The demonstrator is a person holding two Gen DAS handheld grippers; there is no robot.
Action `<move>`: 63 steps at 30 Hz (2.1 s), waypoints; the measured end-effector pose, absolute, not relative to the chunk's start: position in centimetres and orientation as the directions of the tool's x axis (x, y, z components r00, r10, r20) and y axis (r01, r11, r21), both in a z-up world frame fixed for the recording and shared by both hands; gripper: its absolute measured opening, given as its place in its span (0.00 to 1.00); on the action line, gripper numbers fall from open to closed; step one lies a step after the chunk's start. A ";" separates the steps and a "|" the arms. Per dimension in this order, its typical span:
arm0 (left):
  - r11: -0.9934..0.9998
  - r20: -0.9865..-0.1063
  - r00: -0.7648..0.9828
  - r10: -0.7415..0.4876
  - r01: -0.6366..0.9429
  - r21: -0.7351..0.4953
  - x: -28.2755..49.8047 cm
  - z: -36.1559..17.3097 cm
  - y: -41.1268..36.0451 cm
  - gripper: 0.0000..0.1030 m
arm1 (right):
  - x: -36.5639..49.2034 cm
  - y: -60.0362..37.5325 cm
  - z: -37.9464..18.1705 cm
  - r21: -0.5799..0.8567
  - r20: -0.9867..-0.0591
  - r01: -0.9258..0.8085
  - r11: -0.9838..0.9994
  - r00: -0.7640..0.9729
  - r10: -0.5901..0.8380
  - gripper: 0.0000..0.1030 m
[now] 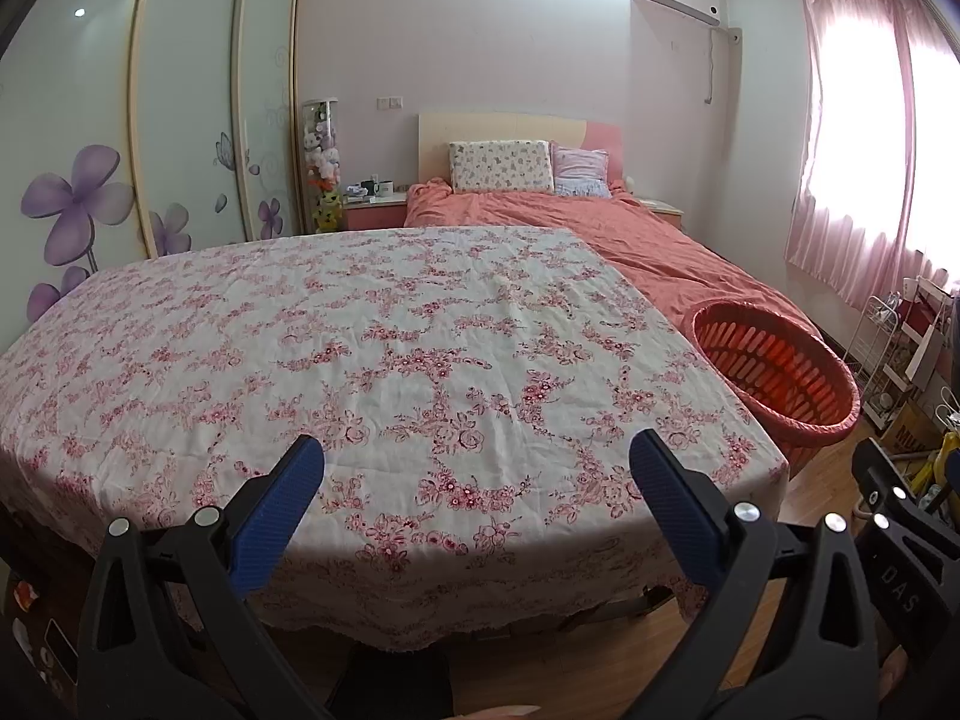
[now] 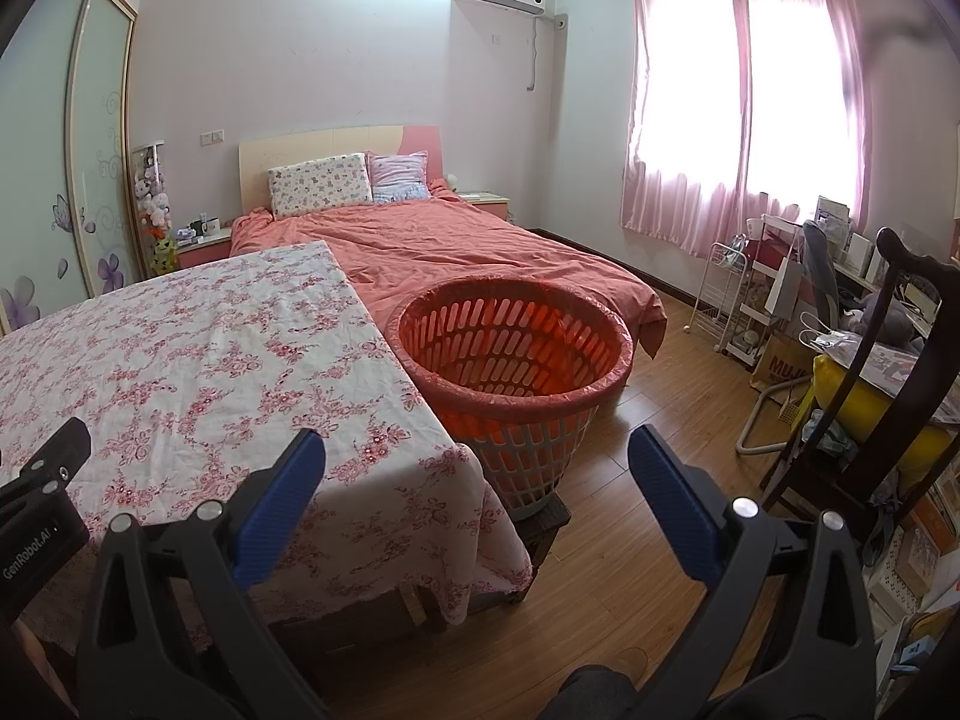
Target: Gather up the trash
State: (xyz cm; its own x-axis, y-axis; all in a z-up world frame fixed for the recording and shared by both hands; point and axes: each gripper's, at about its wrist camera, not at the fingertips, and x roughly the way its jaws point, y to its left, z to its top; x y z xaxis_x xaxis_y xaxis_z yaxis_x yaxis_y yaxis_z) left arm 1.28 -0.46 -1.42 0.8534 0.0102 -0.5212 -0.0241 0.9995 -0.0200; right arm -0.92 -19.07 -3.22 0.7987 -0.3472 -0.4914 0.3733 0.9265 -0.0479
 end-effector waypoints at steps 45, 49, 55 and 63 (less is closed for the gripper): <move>0.999 -0.530 0.848 0.013 -0.028 -0.021 1.3 -1.7 -0.3 0.97 | -0.9 -19.1 -3.2 -0.047 -0.492 0.374 0.926 0.798 -0.347 0.96; 0.999 -0.530 0.848 0.014 -0.028 -0.018 1.1 -1.9 -0.3 0.97 | -0.9 -19.1 -3.2 -0.047 -0.492 0.374 0.926 0.798 -0.347 0.96; 0.999 -0.531 0.847 0.014 -0.029 -0.018 1.2 -1.9 -0.3 0.97 | -0.9 -19.1 -3.2 -0.047 -0.492 0.374 0.926 0.798 -0.347 0.96; 0.999 -0.530 0.847 0.019 -0.031 -0.014 1.2 -1.9 -0.3 0.97 | -0.9 -19.1 -3.1 -0.047 -0.492 0.374 0.926 0.798 -0.347 0.96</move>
State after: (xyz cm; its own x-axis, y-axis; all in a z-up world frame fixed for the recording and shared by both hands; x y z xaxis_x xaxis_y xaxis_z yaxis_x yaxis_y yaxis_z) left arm 1.23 -0.28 -1.91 0.8475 0.0186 -0.5305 -0.0305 0.9994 -0.0138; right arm -0.92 -19.12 -3.15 0.7982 -0.3469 -0.4925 0.3736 0.9264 -0.0470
